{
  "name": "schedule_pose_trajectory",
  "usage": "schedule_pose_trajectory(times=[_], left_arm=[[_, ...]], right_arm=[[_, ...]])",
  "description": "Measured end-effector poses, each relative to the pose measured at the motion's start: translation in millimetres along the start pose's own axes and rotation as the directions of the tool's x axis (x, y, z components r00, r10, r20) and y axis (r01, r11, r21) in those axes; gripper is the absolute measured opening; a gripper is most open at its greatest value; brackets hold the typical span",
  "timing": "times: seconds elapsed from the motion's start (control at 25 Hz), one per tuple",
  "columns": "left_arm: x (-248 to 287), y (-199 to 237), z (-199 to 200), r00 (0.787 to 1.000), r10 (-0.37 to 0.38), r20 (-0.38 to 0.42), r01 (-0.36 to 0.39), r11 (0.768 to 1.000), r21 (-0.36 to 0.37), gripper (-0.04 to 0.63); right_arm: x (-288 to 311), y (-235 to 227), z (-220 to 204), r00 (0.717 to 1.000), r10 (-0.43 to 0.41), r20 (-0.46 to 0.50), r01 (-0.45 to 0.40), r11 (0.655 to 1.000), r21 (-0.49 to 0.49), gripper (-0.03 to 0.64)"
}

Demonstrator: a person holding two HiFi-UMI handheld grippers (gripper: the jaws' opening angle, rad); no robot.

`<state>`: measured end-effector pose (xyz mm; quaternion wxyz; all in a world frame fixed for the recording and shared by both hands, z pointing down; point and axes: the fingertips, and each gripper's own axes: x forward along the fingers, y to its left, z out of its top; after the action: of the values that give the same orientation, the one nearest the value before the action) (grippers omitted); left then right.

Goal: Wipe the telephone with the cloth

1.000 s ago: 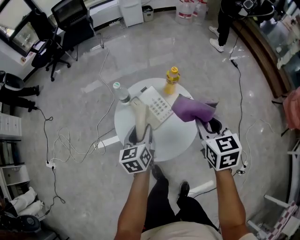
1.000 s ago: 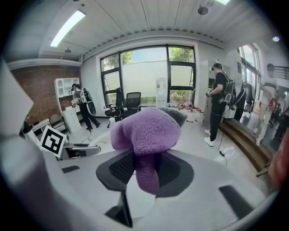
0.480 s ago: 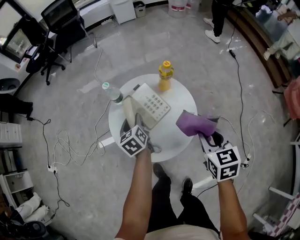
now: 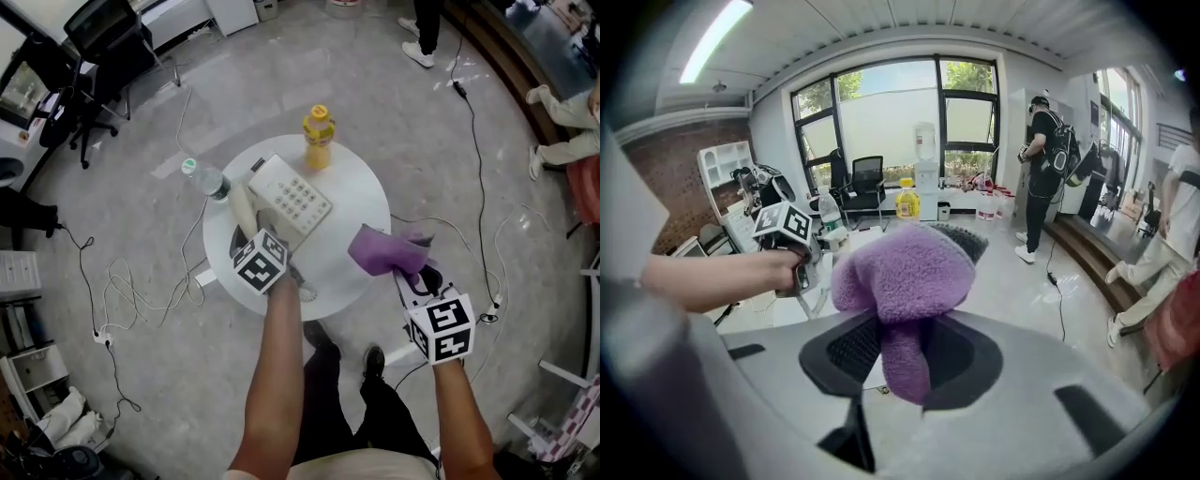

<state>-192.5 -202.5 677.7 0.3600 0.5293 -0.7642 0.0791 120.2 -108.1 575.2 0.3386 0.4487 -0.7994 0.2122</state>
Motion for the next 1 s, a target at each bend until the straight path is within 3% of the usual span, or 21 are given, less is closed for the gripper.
schedule_pose_trajectory(times=[0.44,0.8,1.0], left_arm=[[11,-7,-10,0.995,0.097,-0.016,-0.098,0.991,-0.088,0.241],[31,-18,-20,0.992,0.104,-0.067,-0.116,0.969,-0.216,0.296],[35,-29,-13,0.99,0.12,-0.077,-0.135,0.962,-0.238,0.319]], right_arm=[[7,6,-17,0.999,0.024,-0.04,-0.025,1.0,-0.018,0.109],[14,11,-27,0.997,0.045,-0.06,-0.046,0.999,-0.014,0.109],[16,16,-29,0.996,0.056,-0.066,-0.057,0.998,-0.013,0.108]])
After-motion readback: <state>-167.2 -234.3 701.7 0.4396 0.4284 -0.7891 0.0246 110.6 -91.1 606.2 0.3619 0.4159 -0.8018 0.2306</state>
